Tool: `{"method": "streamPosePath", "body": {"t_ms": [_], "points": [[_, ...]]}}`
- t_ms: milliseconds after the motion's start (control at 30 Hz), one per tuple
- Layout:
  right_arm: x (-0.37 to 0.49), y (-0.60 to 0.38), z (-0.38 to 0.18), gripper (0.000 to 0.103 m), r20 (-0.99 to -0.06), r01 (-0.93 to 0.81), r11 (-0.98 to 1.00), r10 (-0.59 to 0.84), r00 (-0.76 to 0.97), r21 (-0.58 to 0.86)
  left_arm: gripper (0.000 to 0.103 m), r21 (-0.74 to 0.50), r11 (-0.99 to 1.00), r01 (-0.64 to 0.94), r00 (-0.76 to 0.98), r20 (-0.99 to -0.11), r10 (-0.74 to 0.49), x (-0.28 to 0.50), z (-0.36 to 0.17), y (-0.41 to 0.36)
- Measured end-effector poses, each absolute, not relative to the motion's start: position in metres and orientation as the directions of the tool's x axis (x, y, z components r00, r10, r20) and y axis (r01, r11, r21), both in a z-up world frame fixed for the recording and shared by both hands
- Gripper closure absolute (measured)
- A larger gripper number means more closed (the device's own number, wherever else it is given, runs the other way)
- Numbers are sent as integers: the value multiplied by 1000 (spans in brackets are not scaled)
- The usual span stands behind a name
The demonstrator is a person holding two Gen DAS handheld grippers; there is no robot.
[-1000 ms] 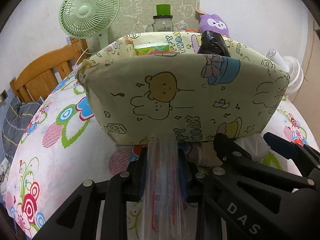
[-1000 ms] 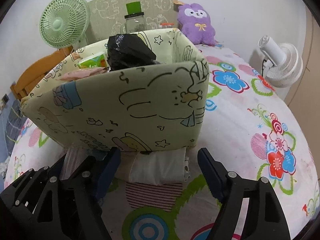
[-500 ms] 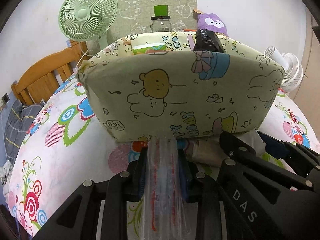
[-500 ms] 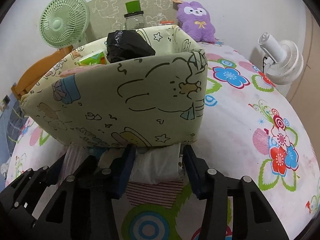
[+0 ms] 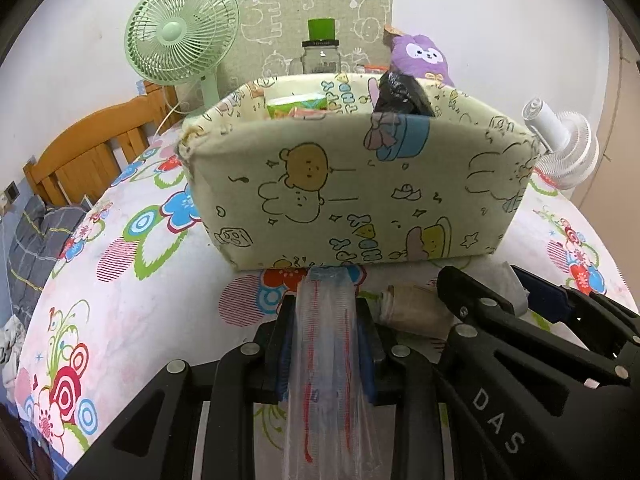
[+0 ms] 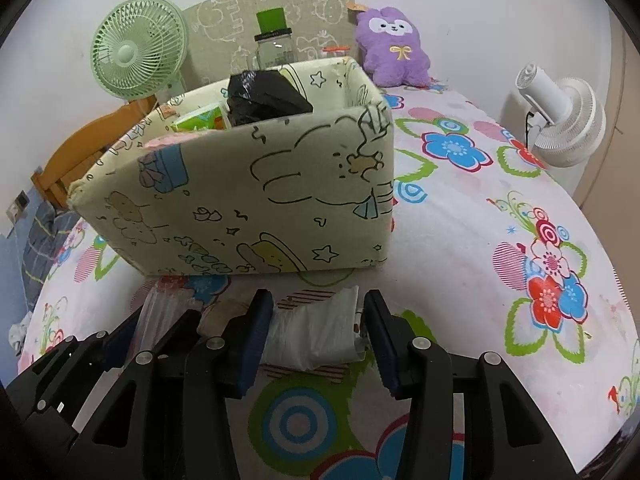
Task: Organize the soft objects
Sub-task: 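Lift both held items up and carry them over the fabric box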
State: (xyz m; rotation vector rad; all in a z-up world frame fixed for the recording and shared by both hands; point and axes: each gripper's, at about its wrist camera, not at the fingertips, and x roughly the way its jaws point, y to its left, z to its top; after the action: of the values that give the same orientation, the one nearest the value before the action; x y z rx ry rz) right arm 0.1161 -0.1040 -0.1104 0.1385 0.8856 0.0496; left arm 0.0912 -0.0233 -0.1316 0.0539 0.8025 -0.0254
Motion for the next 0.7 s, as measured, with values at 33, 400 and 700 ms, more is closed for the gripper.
{"method": "streamPosePath", "body": {"t_ms": [33, 400, 700], "points": [[114, -104, -108, 52, -765, 14, 990, 100, 637, 141, 76, 38, 998, 43, 698, -717, -3, 90, -130, -24], [93, -109, -84, 52, -724, 11, 989, 100, 683, 147, 76, 23, 999, 43, 735, -678, -16, 71, -110, -24], [76, -112, -56, 52, -678, 5, 988, 104, 728, 157, 76, 19, 999, 48, 769, -639, -25, 57, -85, -27]]}}
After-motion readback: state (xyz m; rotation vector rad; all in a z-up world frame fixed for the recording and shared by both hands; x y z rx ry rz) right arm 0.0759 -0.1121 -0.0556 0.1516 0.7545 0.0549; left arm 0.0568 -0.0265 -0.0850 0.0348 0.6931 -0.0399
